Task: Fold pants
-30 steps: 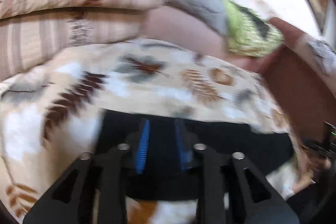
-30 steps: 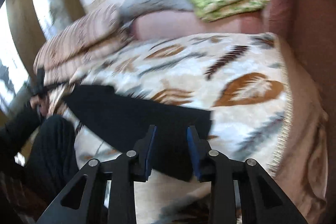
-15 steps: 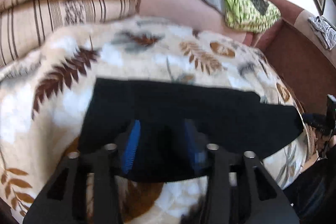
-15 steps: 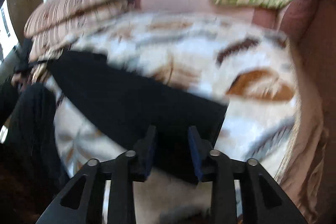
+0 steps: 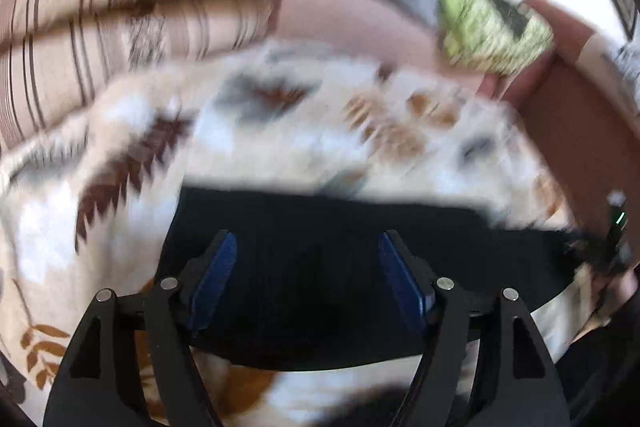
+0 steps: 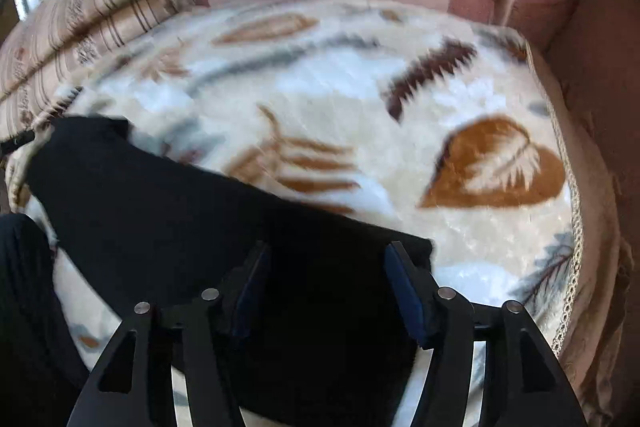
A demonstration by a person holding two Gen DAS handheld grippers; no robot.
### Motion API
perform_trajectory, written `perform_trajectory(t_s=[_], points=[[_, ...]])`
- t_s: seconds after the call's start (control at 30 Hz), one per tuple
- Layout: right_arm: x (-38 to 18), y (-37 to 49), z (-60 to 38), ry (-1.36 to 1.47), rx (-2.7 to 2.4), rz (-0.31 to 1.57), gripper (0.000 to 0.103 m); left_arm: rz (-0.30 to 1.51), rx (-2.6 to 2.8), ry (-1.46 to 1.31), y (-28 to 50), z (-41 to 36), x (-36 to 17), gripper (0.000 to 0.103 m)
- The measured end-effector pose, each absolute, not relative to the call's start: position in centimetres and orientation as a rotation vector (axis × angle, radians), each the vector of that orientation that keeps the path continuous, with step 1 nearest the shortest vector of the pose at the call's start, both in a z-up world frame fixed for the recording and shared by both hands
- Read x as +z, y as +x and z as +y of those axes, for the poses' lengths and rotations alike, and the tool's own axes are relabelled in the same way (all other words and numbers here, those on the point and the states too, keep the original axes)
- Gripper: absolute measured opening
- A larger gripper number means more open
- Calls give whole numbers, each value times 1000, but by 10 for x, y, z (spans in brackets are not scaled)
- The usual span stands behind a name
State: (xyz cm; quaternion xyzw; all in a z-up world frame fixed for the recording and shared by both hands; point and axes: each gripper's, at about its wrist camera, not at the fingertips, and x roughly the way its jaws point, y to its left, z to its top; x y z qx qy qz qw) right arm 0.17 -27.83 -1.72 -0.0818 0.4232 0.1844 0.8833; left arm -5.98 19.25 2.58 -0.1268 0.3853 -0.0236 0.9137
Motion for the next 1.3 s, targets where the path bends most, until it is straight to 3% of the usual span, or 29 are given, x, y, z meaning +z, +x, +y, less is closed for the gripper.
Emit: perform_trajectory(t_s=[0.03,0.1,0.2,0.4,0.43,0.5,0.9,1.07,1.17,1.3], points=[[-7,-7,-273,-145,410,823,60,761,-74,-263,-62,179,47,75],[9,-18,-259,-106,436,743,65,688,-143,-278,-64,149,79,89],[7,-26,-232,-109,417,739,66,689,-212,-331,-51,97,83,90],[-53,-32,-199,-304,389,962,67,979,-99,-264,4,9,-46,89],[-54,-39,-201,-317,391,915,67,983,-61,-227,4,3,-65,89],[-54,-40,-206,-298,383,927,77,916,-35,-61,-4,-22,-65,103],[-59,-41,-206,-223,351,919,96,911,-27,-37,-11,-28,-67,103],[-57,-45,-205,-239,343,918,96,911,-23,-35,-11,-28,-66,103],[-42,-54,-211,-196,347,837,87,911,-22,-35,-11,-28,-66,103],[-39,-59,-223,-166,286,790,88,911,-21,-34,-11,-27,-66,103]])
